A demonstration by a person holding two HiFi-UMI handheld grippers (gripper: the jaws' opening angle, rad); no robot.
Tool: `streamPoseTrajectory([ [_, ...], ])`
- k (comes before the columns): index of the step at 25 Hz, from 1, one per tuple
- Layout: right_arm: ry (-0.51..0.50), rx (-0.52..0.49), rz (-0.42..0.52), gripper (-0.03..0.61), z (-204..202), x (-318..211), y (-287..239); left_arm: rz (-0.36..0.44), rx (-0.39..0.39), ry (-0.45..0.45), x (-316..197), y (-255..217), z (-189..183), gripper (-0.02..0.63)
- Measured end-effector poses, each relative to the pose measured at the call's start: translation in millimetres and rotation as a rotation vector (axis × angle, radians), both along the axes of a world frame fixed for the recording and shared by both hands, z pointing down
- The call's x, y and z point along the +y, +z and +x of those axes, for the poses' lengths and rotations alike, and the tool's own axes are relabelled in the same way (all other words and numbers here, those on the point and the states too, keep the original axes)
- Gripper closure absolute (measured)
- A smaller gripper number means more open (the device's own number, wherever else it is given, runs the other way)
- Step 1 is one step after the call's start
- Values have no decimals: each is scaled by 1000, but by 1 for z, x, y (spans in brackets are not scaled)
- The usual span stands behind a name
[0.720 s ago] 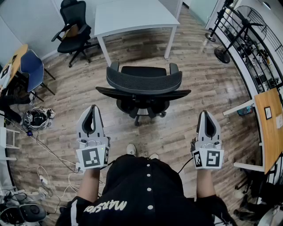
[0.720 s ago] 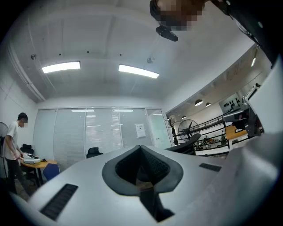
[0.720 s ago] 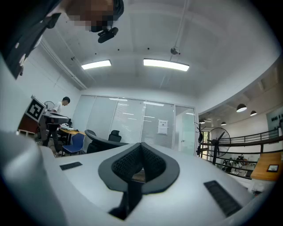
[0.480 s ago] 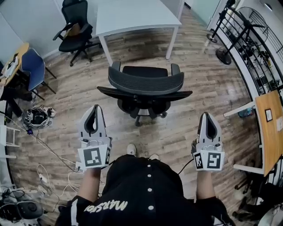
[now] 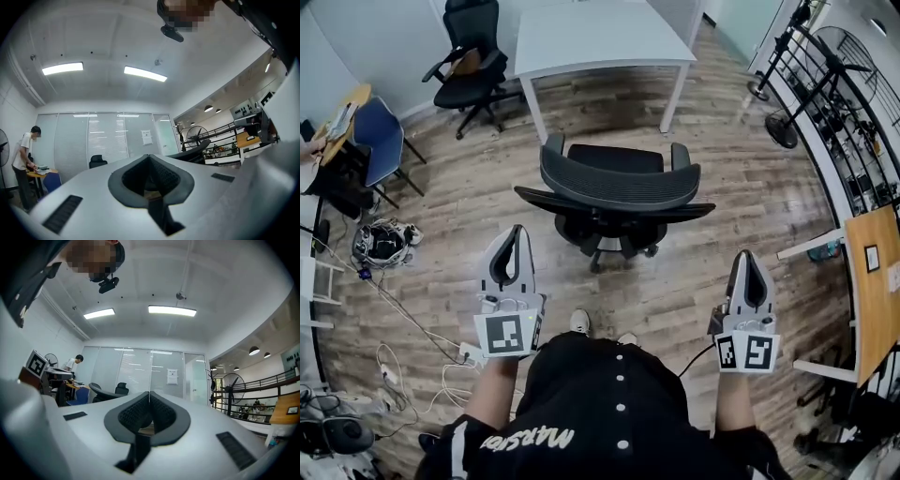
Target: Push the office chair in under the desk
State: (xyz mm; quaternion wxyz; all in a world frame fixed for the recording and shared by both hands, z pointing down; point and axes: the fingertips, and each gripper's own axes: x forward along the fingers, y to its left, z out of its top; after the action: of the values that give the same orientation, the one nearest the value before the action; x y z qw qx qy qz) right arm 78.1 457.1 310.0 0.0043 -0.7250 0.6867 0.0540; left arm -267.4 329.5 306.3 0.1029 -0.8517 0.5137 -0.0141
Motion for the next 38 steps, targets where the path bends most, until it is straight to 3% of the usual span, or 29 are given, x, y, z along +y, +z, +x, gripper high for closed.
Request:
streamPoseTrajectory([
  [6,-24,17,3,548,-3,-1,-1,1,-8,0,-4,1,1,589],
  [7,-45,24,3,506,-5,-2,-1,-5,-19,5,-3,2,3,484],
  [8,-63,28,-2,344,-7,-3,-1,-13,-36,13,-4,4,6,323],
  [9,-74,30,-6,275,-8,-5,-1,-21,-53,21,-5,6,9,284],
  [11,-86,36,-15,275,-8,-6,0,-39,-79,40,-7,10,12,262],
  [21,-113,119,-131,273,-17,-22,24,-21,-314,171,-26,36,22,252],
  [30,-140,329,-277,273,-35,-64,59,-35,-437,278,-50,64,19,252],
  [38,-204,435,-396,273,-48,-97,89,-60,-539,387,-69,95,29,252],
])
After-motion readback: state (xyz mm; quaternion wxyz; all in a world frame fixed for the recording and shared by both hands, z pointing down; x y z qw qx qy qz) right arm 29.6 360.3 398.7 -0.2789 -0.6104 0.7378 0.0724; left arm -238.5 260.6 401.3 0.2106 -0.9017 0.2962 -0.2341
